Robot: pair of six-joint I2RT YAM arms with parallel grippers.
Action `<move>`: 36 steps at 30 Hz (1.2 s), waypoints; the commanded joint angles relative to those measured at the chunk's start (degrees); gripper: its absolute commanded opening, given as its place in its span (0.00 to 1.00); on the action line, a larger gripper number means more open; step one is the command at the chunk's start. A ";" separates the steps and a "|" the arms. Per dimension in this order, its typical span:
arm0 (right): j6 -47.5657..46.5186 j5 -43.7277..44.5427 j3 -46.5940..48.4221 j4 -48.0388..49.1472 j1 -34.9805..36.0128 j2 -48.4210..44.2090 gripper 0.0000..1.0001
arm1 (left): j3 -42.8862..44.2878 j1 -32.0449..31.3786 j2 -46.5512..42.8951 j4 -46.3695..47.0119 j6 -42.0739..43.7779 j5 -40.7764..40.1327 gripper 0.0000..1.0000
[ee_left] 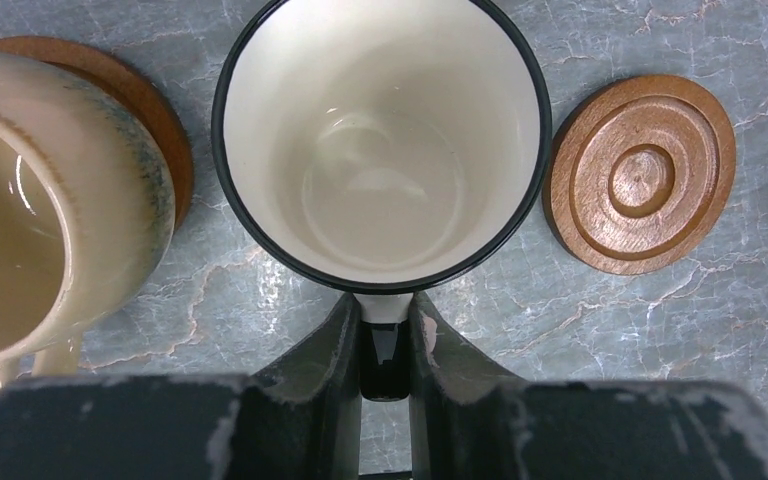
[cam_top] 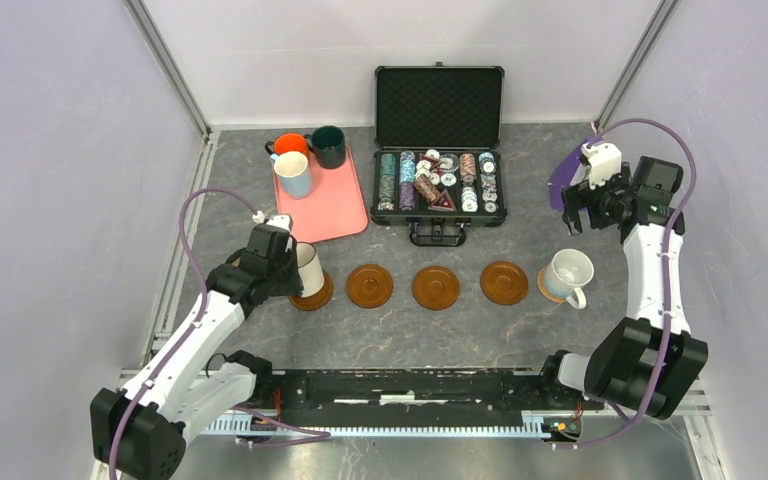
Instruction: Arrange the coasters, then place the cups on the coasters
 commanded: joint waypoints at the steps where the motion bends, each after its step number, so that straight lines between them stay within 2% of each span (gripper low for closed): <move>1: -1.76 -1.01 -0.34 0.44 0.31 -2.44 0.98 | 0.04 0.10 -1.74 8.28 1.83 0.31 0.02; 11: -1.62 -1.01 -0.84 0.26 0.31 -3.08 0.98 | -1.24 0.16 -1.47 8.99 1.24 0.00 0.04; 14: -1.68 -0.89 -0.91 0.26 0.29 -3.20 0.98 | -0.66 0.08 -1.43 7.81 0.41 -0.27 0.10; 17: -1.66 -0.80 -0.97 0.20 0.25 -3.23 0.98 | 0.00 0.09 -1.12 5.90 -0.72 0.28 0.20; 21: -1.71 -0.58 -1.23 0.10 0.32 -3.65 0.98 | 1.20 0.08 -0.81 3.34 -1.42 0.74 0.28; 27: -1.76 -0.50 -2.09 0.25 0.28 -4.28 0.98 | 2.76 0.03 -0.53 0.53 -1.30 0.44 0.46; 36: -1.96 -0.35 -1.93 0.51 0.29 -4.42 0.98 | 4.77 -0.17 0.48 -0.30 -0.77 0.02 0.60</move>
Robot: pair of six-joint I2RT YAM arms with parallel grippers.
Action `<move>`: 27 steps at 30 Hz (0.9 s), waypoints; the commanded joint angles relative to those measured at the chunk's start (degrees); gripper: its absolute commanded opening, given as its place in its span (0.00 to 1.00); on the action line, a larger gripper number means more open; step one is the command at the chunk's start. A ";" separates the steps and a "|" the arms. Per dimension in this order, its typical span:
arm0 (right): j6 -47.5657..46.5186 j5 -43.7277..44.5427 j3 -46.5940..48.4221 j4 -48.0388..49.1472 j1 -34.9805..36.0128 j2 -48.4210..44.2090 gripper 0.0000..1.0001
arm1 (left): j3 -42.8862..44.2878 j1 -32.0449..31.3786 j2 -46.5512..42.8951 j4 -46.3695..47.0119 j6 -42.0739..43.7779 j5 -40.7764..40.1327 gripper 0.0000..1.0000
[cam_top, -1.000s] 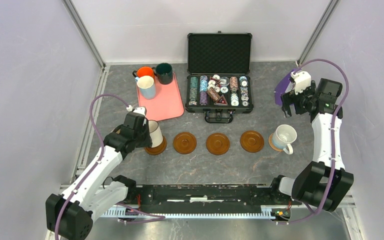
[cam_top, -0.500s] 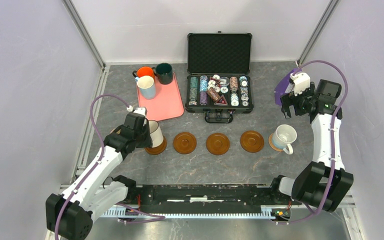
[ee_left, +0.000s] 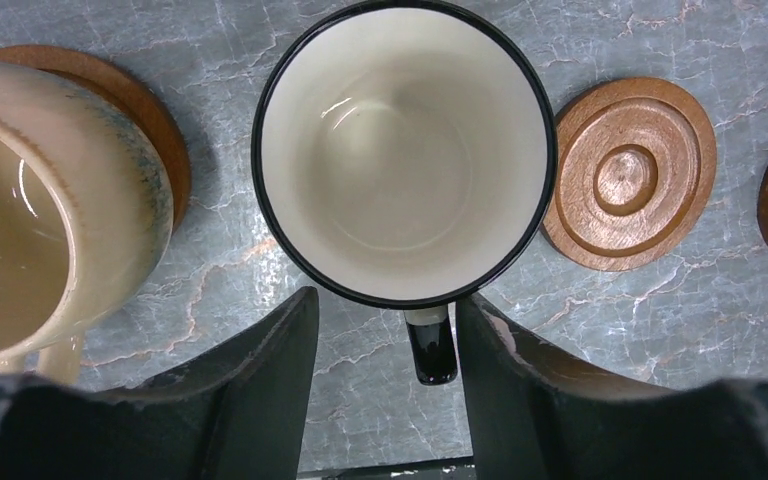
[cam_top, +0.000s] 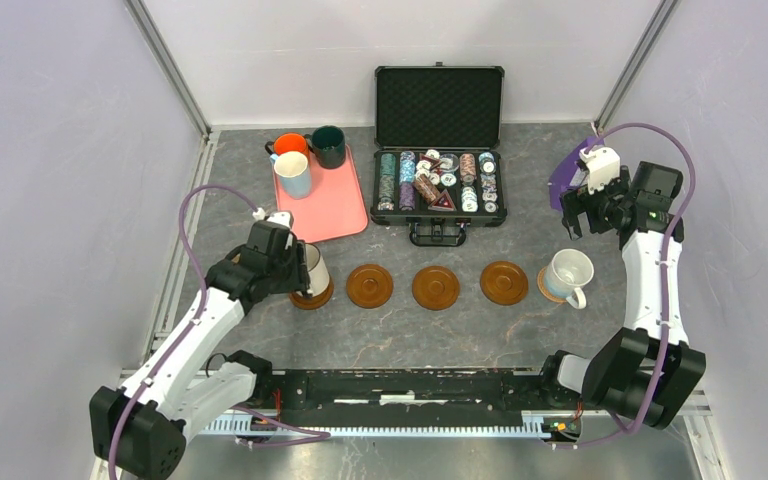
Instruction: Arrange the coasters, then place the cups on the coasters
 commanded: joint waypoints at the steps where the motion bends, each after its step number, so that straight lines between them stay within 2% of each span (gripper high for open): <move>1: -0.45 -0.29 -0.13 0.91 0.26 -1.51 0.98 | 3.58 -0.14 -0.17 0.42 -0.69 -0.60 0.61; 15: -0.46 -0.78 0.16 1.10 0.23 -1.21 0.98 | 12.84 -0.24 1.45 -5.80 2.28 0.14 0.67; 21: -0.20 -1.62 0.34 1.27 0.22 -0.70 0.98 | 18.71 0.47 4.45 -7.73 6.15 -0.74 0.79; 25: 0.72 -3.09 1.22 1.72 0.49 0.40 0.98 | 26.24 3.23 10.55 -6.39 16.24 5.31 0.89; 27: 1.21 -3.66 1.95 1.76 0.97 1.28 0.98 | 30.63 7.70 15.67 -6.66 24.11 15.40 0.94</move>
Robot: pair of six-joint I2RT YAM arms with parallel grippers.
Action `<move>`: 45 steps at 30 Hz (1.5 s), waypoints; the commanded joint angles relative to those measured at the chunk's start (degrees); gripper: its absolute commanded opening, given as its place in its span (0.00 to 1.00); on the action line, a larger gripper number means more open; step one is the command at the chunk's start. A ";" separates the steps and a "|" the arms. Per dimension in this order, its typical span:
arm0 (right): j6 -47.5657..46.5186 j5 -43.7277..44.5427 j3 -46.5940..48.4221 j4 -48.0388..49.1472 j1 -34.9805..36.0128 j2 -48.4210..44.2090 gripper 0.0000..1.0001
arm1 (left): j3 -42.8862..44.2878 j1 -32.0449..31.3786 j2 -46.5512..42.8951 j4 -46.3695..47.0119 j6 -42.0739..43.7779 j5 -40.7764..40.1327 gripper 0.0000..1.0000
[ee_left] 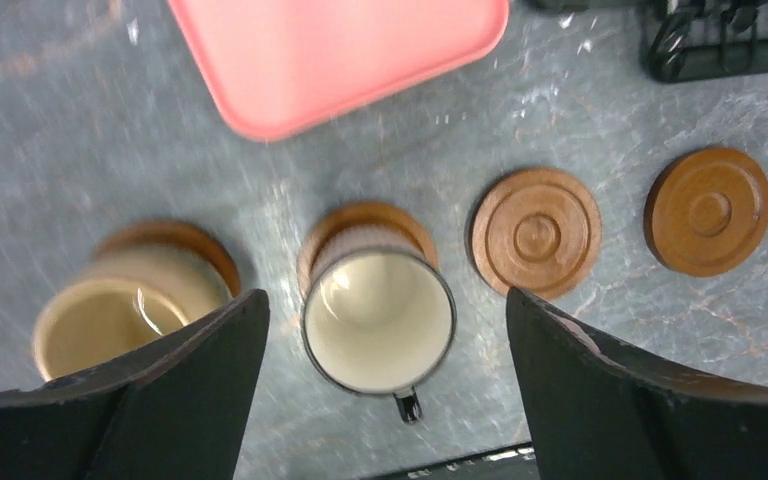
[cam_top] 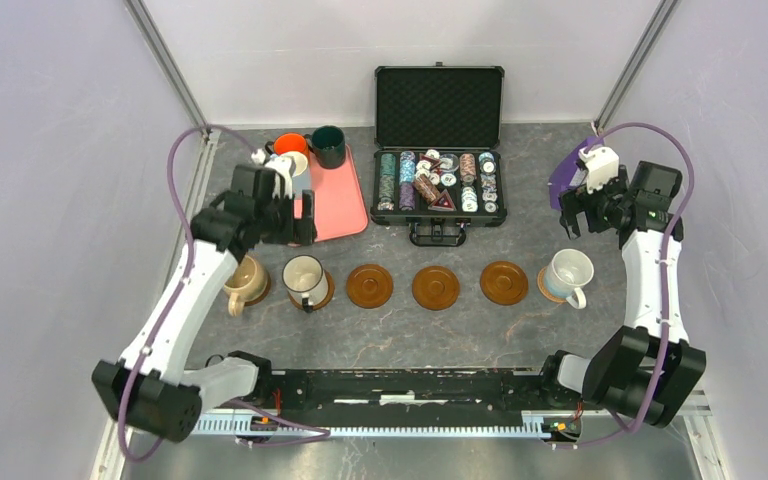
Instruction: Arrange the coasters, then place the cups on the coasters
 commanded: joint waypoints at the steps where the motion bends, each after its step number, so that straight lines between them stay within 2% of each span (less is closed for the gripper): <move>1: 1.34 -2.67 2.35 1.72 1.19 1.62 0.98 | 11.35 7.65 10.09 0.56 20.27 16.25 0.96; 3: 1.82 -3.23 3.29 1.98 2.10 2.60 0.98 | 17.97 13.45 17.07 -1.29 26.05 22.78 0.97; 7: 2.70 -3.40 5.21 2.61 4.92 4.69 0.98 | 31.80 23.08 30.46 -2.65 28.98 28.58 0.95; 10: 3.55 -3.19 7.19 3.16 7.90 6.84 0.98 | 41.75 26.35 39.46 -1.85 26.83 27.60 0.85; 14: 4.98 -2.15 9.97 4.82 12.39 9.71 0.98 | 51.07 29.24 48.80 2.83 23.61 25.64 0.80; 17: 5.61 -1.57 12.32 5.19 15.68 12.28 0.98 | 59.15 30.10 55.98 3.68 27.61 30.01 0.71; 19: 5.65 -1.23 14.23 5.00 17.75 13.88 0.98 | 62.92 30.51 60.14 2.96 34.44 35.70 0.70; 22: 5.70 -0.62 16.02 4.74 19.33 15.54 0.98 | 63.94 30.48 62.72 2.15 47.90 39.24 0.69; 27: 6.09 0.43 17.36 4.31 19.97 16.56 0.98 | 68.78 29.96 67.99 -6.31 65.96 37.01 0.66; 30: 6.27 0.67 17.10 4.37 19.95 16.67 0.98 | 67.72 29.73 69.15 -8.18 74.24 34.70 0.65; 36: 6.89 0.90 17.06 4.36 20.14 17.26 0.98 | 67.82 29.14 71.54 -10.54 82.60 33.87 0.63; 45: 6.47 1.07 17.23 3.76 20.20 17.68 0.98 | 67.34 27.32 73.05 -12.74 92.96 35.01 0.70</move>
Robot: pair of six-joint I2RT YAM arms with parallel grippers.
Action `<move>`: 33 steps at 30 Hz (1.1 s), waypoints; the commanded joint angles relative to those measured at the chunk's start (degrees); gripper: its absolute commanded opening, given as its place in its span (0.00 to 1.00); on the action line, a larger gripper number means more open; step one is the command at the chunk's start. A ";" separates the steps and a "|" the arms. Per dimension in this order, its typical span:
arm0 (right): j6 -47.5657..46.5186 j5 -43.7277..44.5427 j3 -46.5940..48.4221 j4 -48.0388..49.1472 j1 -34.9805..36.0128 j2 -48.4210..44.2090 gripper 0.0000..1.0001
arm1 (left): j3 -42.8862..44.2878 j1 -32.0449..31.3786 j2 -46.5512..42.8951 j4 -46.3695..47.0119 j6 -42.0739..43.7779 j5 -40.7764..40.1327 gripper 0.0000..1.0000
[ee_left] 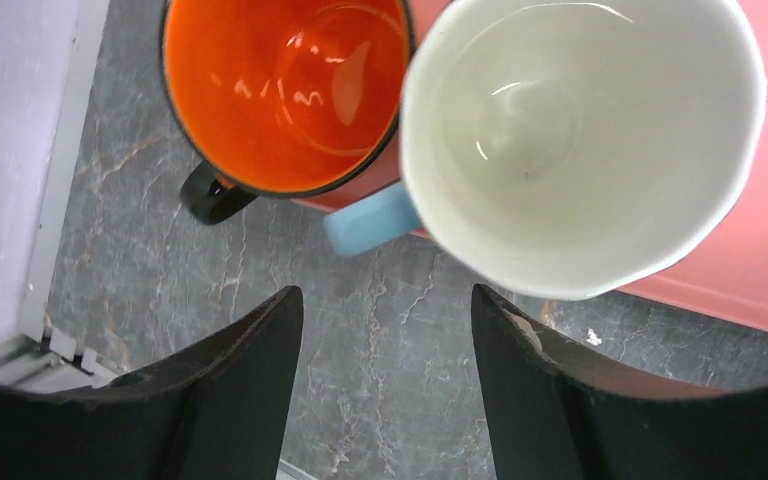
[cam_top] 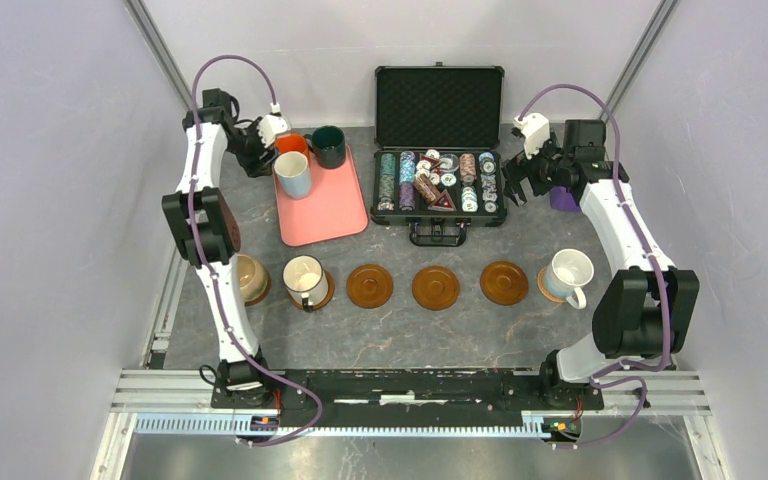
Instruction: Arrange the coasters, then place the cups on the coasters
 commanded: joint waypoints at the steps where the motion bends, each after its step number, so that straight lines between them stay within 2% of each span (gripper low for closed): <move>1: 0.33 0.55 2.48 0.06 0.31 0.05 0.98 | 2.26 -1.15 1.48 -3.52 10.63 0.90 0.70; 6: 0.03 1.00 2.22 -0.22 0.21 -0.17 0.98 | 2.51 -1.78 1.78 -5.58 13.33 1.08 0.69; 12: -0.16 1.20 1.22 0.04 0.23 -0.90 0.98 | 0.38 -1.96 -0.65 -6.97 12.14 2.07 0.62; 17: 0.02 0.79 0.47 0.63 0.29 -1.23 0.98 | -5.06 -2.29 -5.30 -6.99 9.53 3.66 0.56; 22: 0.37 0.03 0.19 0.98 0.31 -1.05 0.98 | -12.19 -2.58 -10.07 -6.92 10.72 4.29 0.56; 26: 0.20 -0.14 -0.07 0.85 0.33 -1.14 0.98 | -9.76 -1.49 -9.90 -6.72 11.92 3.54 0.63; 33: -0.07 0.40 -0.99 0.66 0.34 -1.85 0.98 | -2.01 -0.90 -6.56 -4.32 14.08 4.10 0.87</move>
